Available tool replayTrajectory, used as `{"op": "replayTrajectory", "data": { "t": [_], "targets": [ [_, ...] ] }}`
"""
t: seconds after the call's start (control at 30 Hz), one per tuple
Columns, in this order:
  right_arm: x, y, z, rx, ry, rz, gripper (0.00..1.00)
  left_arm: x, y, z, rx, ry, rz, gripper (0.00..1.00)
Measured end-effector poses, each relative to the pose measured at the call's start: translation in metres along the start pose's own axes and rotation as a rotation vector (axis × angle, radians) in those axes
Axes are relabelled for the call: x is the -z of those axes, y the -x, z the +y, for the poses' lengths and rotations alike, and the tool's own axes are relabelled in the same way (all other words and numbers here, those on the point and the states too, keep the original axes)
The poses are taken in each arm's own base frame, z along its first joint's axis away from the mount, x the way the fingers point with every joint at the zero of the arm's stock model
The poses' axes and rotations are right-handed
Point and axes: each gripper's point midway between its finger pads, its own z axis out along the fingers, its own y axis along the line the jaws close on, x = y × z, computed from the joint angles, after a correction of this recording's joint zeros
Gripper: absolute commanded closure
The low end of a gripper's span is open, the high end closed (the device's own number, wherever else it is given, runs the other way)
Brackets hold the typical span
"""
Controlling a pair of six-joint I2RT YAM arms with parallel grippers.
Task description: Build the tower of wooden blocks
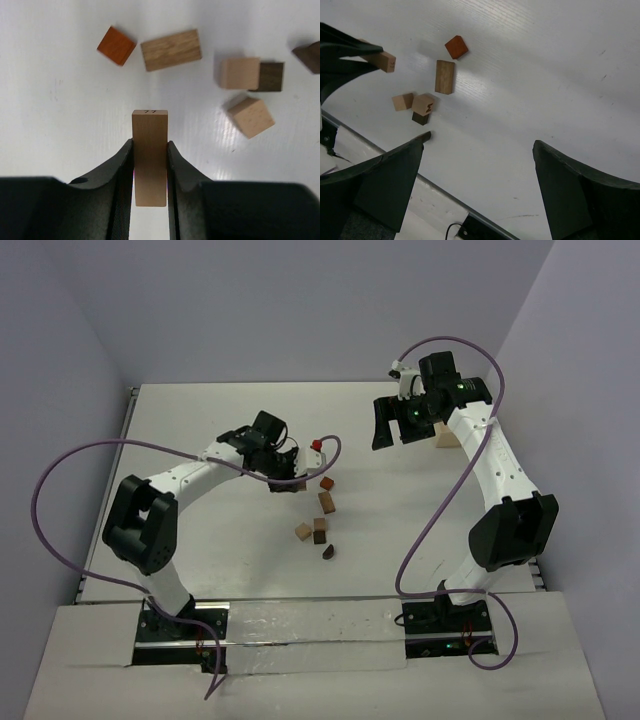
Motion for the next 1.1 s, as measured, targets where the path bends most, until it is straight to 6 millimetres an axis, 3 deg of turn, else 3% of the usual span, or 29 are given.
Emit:
{"op": "replayTrajectory", "data": {
  "t": [0.13,0.5,1.1],
  "targets": [
    [0.000,0.000,0.000,0.001,0.000,0.000,0.01,-0.008,-0.022,0.011,0.023,-0.015,0.036,0.90],
    [-0.007,-0.003,-0.002,-0.008,0.008,0.026,0.00,-0.041,-0.053,0.004,0.055,-0.096,0.100,0.83],
    [-0.015,-0.007,-0.002,-0.015,0.025,0.053,0.00,-0.050,-0.062,0.010,0.010,-0.086,0.118,0.71]
  ]
}}
